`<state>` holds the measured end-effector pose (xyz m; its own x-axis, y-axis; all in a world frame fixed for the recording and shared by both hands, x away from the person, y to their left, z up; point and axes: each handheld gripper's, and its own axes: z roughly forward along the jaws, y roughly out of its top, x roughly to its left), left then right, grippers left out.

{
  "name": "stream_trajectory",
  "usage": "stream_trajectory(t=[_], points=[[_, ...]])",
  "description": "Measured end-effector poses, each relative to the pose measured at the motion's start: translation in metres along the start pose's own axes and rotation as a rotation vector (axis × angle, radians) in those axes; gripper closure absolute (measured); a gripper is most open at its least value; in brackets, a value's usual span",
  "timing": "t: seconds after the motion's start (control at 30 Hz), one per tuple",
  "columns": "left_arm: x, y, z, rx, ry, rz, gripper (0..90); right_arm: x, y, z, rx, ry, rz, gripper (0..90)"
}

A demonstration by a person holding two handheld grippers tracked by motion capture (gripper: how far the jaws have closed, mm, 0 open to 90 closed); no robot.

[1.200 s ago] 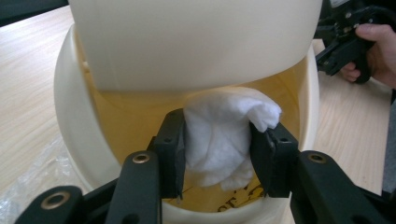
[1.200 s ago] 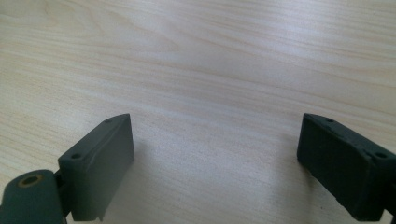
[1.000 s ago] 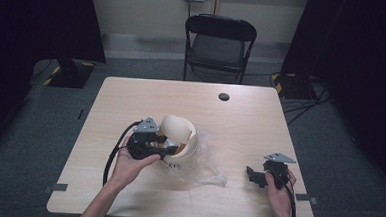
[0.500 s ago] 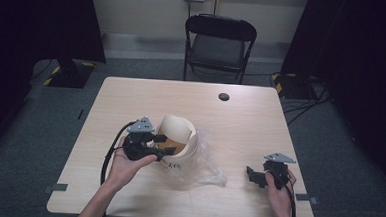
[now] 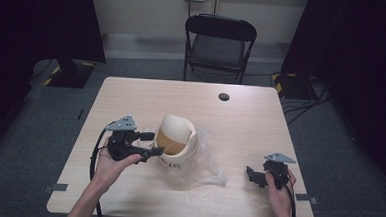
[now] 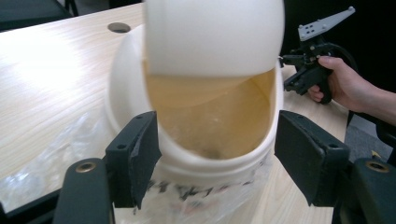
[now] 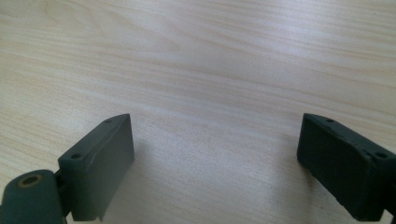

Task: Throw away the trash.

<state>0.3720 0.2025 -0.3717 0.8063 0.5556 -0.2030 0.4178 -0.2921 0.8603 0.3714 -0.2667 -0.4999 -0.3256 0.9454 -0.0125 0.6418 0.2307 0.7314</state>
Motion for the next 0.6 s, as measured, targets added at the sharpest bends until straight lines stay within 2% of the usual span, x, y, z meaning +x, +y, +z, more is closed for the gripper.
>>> stream_trajectory(t=[0.1, 0.3, 0.53, 0.6], points=[[0.005, -0.003, -0.006, -0.012, 0.01, -0.019, 30.3, 0.0, 0.0, 0.0, 0.0, 0.0, 0.0, 10.2], [0.011, -0.006, -0.016, -0.016, 0.038, -0.021, 30.3, 0.0, 0.0, 0.0, 0.0, 0.0, 0.0, 10.2], [0.023, -0.014, -0.026, -0.007, 0.094, -0.035, 26.2, 0.0, 0.0, 0.0, 0.0, 0.0, 0.0, 10.2], [0.026, -0.016, -0.029, 0.008, 0.127, -0.032, 24.8, 0.0, 0.0, 0.0, 0.0, 0.0, 0.0, 10.2]])
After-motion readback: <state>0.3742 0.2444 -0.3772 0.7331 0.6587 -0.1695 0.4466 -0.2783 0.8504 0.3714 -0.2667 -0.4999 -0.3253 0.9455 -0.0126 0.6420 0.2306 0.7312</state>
